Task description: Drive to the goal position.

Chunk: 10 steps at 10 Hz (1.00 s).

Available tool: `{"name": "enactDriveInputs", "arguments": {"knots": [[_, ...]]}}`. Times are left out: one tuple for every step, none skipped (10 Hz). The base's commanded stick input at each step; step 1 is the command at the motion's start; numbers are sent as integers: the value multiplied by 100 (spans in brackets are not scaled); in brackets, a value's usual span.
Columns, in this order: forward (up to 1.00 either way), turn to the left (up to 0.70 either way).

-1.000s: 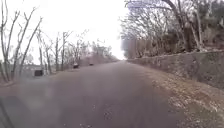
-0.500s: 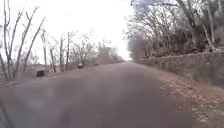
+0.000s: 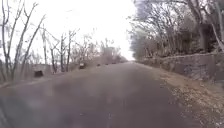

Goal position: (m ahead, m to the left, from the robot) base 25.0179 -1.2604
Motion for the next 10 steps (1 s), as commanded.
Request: {"name": "enactDriveInputs", "arguments": {"knots": [[70, -23], [70, -12], [70, 0], [70, 0], [70, 0], [70, 0], [70, 0], [70, 0], [70, 0], [70, 2]]}}
